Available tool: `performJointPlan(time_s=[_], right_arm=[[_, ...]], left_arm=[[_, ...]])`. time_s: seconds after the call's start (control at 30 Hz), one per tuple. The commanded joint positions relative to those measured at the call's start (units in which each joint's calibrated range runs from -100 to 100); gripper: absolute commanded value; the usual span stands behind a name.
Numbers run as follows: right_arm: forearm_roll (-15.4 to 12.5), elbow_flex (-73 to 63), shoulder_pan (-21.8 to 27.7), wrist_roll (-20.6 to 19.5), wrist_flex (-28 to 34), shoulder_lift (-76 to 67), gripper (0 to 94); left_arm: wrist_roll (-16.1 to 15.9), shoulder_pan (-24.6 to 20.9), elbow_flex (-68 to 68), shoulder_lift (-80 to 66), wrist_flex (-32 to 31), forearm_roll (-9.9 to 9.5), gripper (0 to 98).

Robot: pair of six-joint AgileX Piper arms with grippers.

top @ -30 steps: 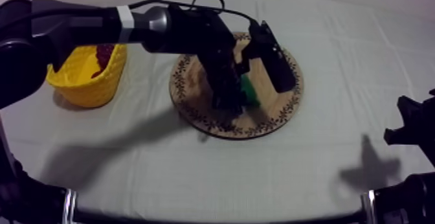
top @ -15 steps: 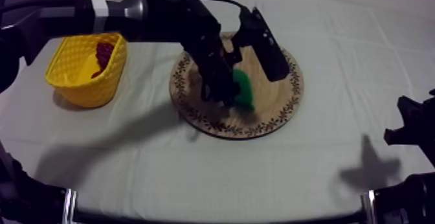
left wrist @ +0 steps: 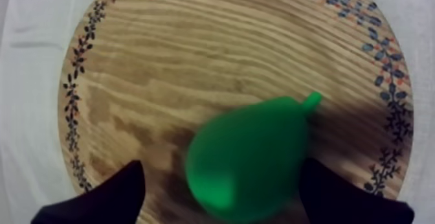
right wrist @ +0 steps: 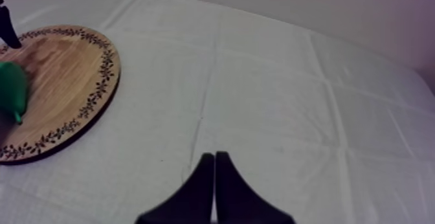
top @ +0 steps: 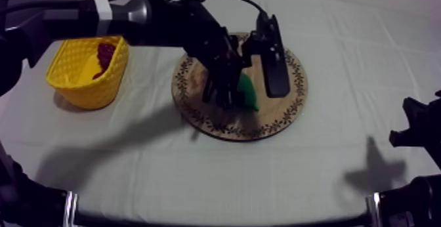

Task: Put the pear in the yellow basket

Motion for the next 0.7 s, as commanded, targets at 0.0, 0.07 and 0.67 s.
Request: performJointPlan(time_s=[0.0, 0.07, 0.67], right_arm=[[0.0, 0.1, 0.0, 0.0, 0.0, 0.0, 0.5], [0.0, 0.1, 0.0, 0.0, 0.0, 0.0, 0.5], [0.0, 0.1, 0.0, 0.0, 0.0, 0.0, 0.5]], left_arm=[[-0.5, 0.2, -0.2, 0.7, -0.4, 0.08, 85.6], [-0.7, 0.4, -0.2, 1.5, -1.2, 0.11, 83.1], [2.6, 0.9, -4.2, 8.0, -3.0, -1.02, 55.2]])
